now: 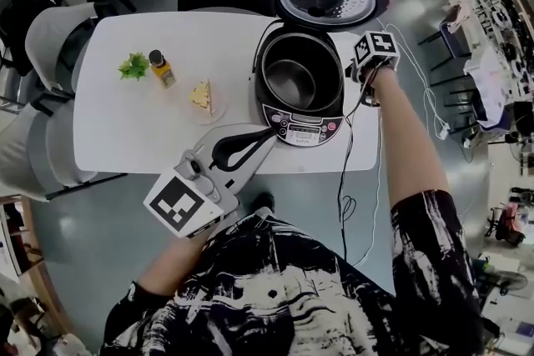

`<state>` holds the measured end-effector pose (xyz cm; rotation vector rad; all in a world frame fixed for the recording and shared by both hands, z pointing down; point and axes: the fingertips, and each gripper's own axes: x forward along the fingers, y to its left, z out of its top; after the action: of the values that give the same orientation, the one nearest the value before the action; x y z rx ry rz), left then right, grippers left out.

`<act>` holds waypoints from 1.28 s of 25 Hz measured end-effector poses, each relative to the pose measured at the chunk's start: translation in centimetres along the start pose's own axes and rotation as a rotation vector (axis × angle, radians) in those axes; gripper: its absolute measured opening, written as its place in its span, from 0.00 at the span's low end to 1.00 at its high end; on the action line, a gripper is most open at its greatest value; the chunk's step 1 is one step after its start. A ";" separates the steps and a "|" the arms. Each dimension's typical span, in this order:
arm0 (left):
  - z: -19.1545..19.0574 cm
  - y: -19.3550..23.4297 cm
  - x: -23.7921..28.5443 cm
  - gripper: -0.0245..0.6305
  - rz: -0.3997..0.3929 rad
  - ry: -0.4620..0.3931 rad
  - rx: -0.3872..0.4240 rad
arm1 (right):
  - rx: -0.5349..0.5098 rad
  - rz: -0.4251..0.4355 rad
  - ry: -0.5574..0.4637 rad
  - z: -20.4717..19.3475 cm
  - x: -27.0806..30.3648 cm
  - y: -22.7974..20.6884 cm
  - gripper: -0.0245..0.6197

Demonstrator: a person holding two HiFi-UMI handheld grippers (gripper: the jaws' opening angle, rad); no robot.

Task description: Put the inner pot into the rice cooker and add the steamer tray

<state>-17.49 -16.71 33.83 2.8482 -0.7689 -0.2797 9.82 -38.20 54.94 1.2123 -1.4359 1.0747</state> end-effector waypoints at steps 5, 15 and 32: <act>-0.4 -0.5 0.6 0.04 -0.011 0.005 -0.004 | 0.070 0.031 -0.085 -0.5 -0.6 -2.5 0.07; -1.6 -2.4 3.6 0.04 -0.054 0.052 -0.007 | 0.138 0.160 -0.457 -0.1 -3.4 -8.7 0.06; -4.3 -4.3 9.8 0.04 -0.030 0.136 -0.010 | 0.351 0.105 -0.428 -0.3 10.7 -20.8 0.38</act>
<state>-6.11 -17.52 35.74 2.8361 -0.6958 -0.0925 29.68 -42.33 66.49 1.7119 -1.6927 1.2240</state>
